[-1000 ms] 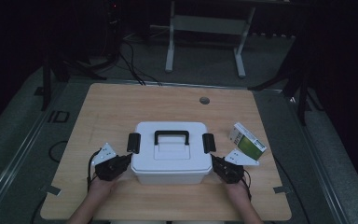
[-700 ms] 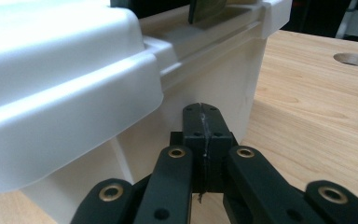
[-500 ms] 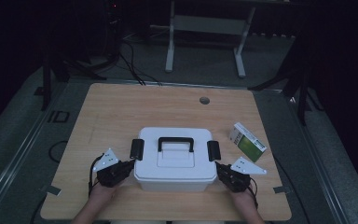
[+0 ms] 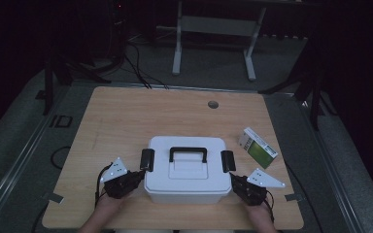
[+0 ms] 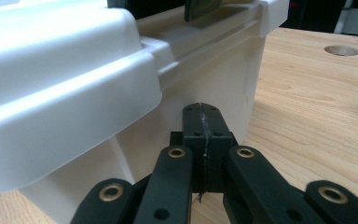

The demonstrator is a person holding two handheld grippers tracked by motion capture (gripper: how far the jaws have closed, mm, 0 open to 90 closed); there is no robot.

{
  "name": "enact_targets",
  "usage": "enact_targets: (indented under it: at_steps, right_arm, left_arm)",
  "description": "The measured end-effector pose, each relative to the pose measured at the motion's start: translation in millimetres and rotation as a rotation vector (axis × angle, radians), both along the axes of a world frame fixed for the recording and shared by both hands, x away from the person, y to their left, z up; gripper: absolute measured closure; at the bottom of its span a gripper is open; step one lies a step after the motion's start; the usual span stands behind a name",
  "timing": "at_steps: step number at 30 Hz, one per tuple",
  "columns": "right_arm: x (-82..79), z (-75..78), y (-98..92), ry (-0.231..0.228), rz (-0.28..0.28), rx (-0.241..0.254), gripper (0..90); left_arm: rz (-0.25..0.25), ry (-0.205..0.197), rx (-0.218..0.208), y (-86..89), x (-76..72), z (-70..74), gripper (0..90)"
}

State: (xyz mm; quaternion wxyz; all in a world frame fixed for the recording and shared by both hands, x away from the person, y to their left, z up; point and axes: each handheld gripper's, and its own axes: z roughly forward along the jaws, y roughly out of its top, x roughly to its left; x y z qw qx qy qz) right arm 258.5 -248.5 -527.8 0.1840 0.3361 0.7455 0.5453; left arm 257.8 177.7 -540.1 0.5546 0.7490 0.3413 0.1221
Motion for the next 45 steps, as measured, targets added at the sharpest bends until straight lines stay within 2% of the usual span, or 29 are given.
enact_targets:
  at_steps: [6, 11, 21, 25, 37, 39, 40, 41, 45]
  right_arm:
    - [0.3, 0.0, -5.2, -0.004, -0.004, -0.002, 90.0]
    - [0.4, 1.0, -5.9, -0.017, -0.009, -0.023, 90.0]
    - [10.4, 1.2, 1.8, -0.012, -0.002, -0.020, 90.0]
    - [13.9, 0.7, 4.1, -0.012, 0.002, -0.015, 90.0]
    - [19.6, -2.9, 4.8, -0.011, 0.001, -0.013, 89.7]
    - [19.5, -3.0, 3.3, -0.015, -0.010, -0.006, 83.4]
    - [19.1, -3.4, 2.6, -0.026, -0.011, -0.020, 81.6]
    - [18.6, -4.0, 2.1, -0.033, -0.018, -0.038, 80.7]
    - [20.0, -6.1, -6.5, -0.027, -0.039, -0.039, 73.9]
  left_arm:
    - [-0.014, -0.004, 0.002, -3.8, -0.5, -0.1, 90.0]
    - [-0.018, -0.003, -0.001, -4.8, 0.5, -0.5, 90.0]
    - [0.010, 0.000, -0.007, 2.4, 8.0, -0.9, 89.9]
    - [0.021, 0.001, -0.023, 5.0, 9.4, -2.6, 90.0]
    - [0.017, -0.007, -0.010, 6.7, 10.6, -1.6, 89.4]
    - [0.018, -0.015, 0.003, 8.6, 10.4, 0.2, 85.7]
    - [0.015, -0.012, -0.001, 10.8, 10.6, 1.1, 81.3]
    - [0.013, -0.012, 0.008, 13.3, 10.4, 2.1, 80.7]
    - [0.008, 0.010, 0.032, 23.2, 11.2, 2.4, 74.2]
